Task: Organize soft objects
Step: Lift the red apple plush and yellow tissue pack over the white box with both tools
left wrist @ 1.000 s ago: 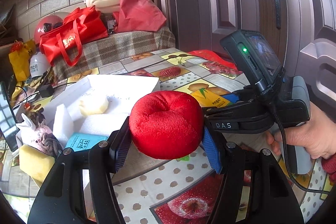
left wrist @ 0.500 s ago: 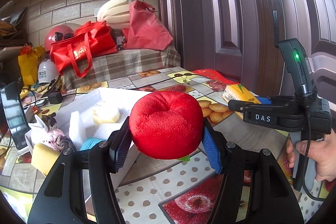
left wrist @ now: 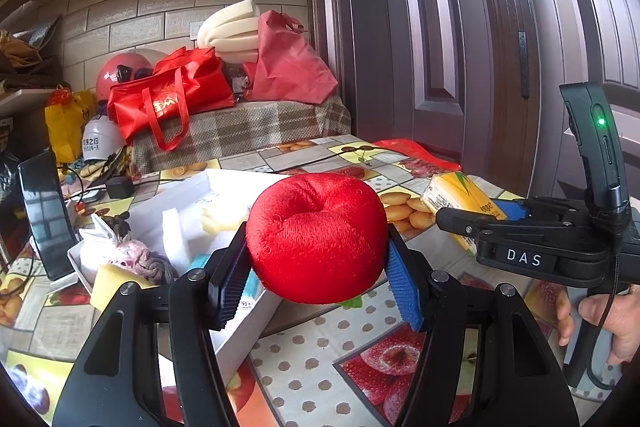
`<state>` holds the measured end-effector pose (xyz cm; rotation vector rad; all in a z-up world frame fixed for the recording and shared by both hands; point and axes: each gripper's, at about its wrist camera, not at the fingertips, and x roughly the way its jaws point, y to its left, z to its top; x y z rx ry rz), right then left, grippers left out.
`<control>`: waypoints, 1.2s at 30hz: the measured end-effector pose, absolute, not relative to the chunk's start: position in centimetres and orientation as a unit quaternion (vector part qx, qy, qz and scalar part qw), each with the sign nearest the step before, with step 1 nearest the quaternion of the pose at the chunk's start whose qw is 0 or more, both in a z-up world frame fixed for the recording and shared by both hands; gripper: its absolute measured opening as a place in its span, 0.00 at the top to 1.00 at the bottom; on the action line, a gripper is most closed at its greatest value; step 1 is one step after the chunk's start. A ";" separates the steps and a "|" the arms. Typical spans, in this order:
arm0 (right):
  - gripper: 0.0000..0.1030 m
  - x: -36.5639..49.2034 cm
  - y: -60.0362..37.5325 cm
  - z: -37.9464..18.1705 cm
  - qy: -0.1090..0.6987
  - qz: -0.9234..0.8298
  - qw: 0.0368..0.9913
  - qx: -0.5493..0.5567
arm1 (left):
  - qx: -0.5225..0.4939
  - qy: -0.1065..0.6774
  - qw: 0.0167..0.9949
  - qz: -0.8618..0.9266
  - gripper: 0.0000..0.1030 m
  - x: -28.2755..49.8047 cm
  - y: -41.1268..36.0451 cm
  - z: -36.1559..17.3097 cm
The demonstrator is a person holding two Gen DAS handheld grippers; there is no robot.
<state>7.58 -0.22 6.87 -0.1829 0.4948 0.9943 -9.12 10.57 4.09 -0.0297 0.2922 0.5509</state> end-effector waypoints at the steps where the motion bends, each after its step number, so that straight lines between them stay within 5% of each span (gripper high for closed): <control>1: 0.52 7.1 -0.2 6.9 0.232 0.473 0.845 -0.088 | -0.015 0.144 0.951 0.272 0.39 -9.3 10.6 4.1; 36: 0.52 -1.4 5.5 6.8 0.176 0.539 0.813 -0.133 | -0.030 0.143 0.920 0.362 0.38 -14.5 16.7 3.5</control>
